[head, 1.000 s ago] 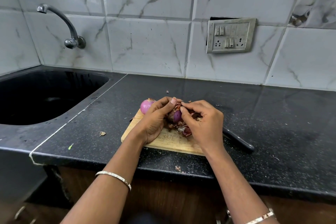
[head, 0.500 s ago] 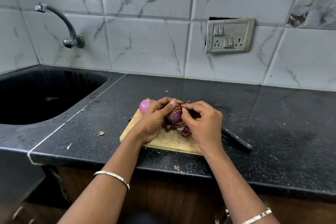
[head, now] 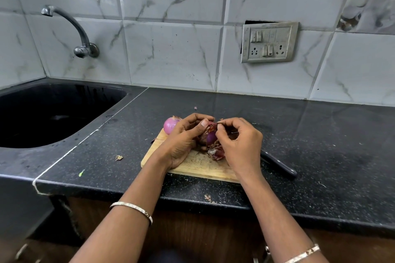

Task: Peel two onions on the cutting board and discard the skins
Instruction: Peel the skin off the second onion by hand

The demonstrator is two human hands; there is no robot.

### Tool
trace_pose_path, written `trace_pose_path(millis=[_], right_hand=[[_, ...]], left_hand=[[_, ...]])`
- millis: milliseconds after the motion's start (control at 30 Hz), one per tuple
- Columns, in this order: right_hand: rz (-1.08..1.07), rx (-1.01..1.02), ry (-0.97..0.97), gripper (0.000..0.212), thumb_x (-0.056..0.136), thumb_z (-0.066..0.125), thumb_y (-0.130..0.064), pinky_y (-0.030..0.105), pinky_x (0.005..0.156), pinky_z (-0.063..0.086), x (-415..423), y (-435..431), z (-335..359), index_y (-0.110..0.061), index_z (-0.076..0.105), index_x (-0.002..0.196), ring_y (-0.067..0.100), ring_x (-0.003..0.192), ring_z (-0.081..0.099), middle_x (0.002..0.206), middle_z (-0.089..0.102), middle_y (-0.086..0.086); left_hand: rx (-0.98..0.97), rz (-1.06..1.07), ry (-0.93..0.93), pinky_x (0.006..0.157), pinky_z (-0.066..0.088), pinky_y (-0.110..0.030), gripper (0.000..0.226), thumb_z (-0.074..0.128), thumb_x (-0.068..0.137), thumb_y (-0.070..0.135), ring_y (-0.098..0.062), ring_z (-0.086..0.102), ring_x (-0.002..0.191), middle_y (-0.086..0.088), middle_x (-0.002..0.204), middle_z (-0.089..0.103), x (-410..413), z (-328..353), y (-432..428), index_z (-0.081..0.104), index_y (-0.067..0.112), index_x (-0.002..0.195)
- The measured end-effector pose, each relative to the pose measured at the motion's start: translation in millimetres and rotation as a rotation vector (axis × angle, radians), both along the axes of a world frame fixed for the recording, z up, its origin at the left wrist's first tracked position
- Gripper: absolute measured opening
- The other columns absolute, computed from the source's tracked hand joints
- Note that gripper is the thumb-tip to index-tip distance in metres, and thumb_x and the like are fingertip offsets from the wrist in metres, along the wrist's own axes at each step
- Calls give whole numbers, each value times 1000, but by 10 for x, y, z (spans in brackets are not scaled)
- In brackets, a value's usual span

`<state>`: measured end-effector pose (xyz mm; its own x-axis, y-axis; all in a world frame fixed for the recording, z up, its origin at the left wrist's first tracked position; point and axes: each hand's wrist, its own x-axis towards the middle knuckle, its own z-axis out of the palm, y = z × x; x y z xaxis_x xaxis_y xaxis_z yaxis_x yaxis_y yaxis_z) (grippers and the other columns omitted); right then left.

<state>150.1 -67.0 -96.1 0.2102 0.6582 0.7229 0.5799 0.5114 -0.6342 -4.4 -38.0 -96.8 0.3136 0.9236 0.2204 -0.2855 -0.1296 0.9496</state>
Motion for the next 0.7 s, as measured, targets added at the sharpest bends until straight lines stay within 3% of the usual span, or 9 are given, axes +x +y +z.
trace_pose_path(millis=[267,500,700], right_hand=[[-23,-85,70,5,88,71,-14,8,69,48,19,34,-8,-16,76,88,2,79,64,84,70,-8],[-95,-168,170,7,87,70,-16,20,71,55,62,52,-12,-18,76,89,4,78,66,82,71,-8],[58,-142,148,13,86,75,-22,7,71,50,20,-47,55,-22,77,99,-5,81,68,87,74,-15]], left_hand=[[-15,-26,-55,72,61,-38,32,64,91,22,-24,71,92,-10,111,70,-1,3,9,64,9,121],[-57,-23,-107,78,62,-37,40,65,87,20,-26,71,105,-13,117,73,15,11,17,65,8,125],[-86,-38,-139,79,61,-36,39,64,92,11,-25,71,102,-15,118,72,6,-1,47,63,3,130]])
